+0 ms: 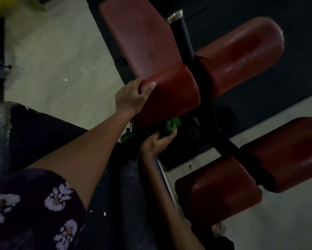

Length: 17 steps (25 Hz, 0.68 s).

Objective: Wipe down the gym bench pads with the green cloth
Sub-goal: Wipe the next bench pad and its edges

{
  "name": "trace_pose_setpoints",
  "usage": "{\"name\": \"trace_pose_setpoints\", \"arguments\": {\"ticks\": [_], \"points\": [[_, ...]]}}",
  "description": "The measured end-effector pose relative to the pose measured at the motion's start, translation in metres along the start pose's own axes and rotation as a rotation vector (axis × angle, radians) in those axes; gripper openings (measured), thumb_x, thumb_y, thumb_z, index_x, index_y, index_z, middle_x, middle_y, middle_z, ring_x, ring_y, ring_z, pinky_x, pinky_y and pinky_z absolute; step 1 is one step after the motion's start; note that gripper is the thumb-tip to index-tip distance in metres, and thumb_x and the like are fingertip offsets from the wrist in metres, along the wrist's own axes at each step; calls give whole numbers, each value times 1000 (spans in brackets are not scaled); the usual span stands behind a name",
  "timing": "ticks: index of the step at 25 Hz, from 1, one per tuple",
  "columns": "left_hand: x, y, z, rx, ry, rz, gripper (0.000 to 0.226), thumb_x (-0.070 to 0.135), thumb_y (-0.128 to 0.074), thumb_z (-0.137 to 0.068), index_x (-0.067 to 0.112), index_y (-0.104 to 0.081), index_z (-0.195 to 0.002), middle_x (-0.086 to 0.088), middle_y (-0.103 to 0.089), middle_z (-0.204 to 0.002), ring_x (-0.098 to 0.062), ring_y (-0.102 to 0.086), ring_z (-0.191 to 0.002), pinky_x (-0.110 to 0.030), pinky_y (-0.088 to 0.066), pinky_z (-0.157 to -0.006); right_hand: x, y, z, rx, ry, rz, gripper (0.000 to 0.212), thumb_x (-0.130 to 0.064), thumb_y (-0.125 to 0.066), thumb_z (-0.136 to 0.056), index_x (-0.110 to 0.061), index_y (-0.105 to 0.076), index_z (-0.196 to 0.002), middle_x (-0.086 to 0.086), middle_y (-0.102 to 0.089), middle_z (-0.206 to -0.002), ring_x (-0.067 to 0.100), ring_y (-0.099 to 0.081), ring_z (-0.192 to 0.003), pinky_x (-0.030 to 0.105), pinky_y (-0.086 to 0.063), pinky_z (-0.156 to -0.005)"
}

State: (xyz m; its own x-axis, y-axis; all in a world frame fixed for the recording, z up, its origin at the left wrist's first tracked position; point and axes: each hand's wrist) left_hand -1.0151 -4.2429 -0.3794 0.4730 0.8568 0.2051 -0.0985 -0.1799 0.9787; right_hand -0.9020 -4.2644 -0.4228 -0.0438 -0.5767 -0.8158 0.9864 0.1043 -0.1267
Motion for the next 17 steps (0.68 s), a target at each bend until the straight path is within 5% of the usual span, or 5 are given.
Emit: {"name": "trace_pose_setpoints", "arguments": {"ticks": [3,5,11,17], "points": [[0,1,1,-1,-12,30,73,67,-21,-83,21,-51,-132,-3,-57,-129,-23,-54,-114,-32,-38,-88,-39,1,-53,170,152,-5,51,5,-47,-89,-8,-40,-137,12,-43,-137,23,-42,-128,15,-29,-100],[0,2,0,-2,-1,46,74,65,-21,-83,20,-50,-133,-4,-56,-131,-23,-53,-117,-34,-38,-93,-55,1,-56,146,328,144,48,0,-52,-88,-10,-45,-135,13,-43,-138,28,-43,-124,32,-35,-102],[1,5,2,14,2,69,76,65,-21,-82,18,-53,-132,-4,-58,-130,-22,-55,-115,-33,-41,-91,-80,26,-83,-125,879,708,50,0,-52,-77,-18,-60,-123,13,-51,-133,38,-47,-108,50,-45,-83],[2,7,4,35,46,91,87,73,-16,-74,19,-58,-128,-5,-62,-125,-26,-59,-109,-34,-44,-85,-147,42,-116,-613,896,1113,57,2,-48,-85,-24,-49,-135,2,-41,-141,30,-41,-113,39,-42,-88]]}}
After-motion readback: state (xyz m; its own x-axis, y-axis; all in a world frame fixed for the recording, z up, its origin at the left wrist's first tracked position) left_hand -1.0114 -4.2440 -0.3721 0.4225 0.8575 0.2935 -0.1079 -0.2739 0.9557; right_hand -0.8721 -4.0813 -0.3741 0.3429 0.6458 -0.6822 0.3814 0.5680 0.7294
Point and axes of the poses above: each hand's wrist, its own z-axis away from the middle knuckle, its own y-axis out of the back of the hand, x = y × z
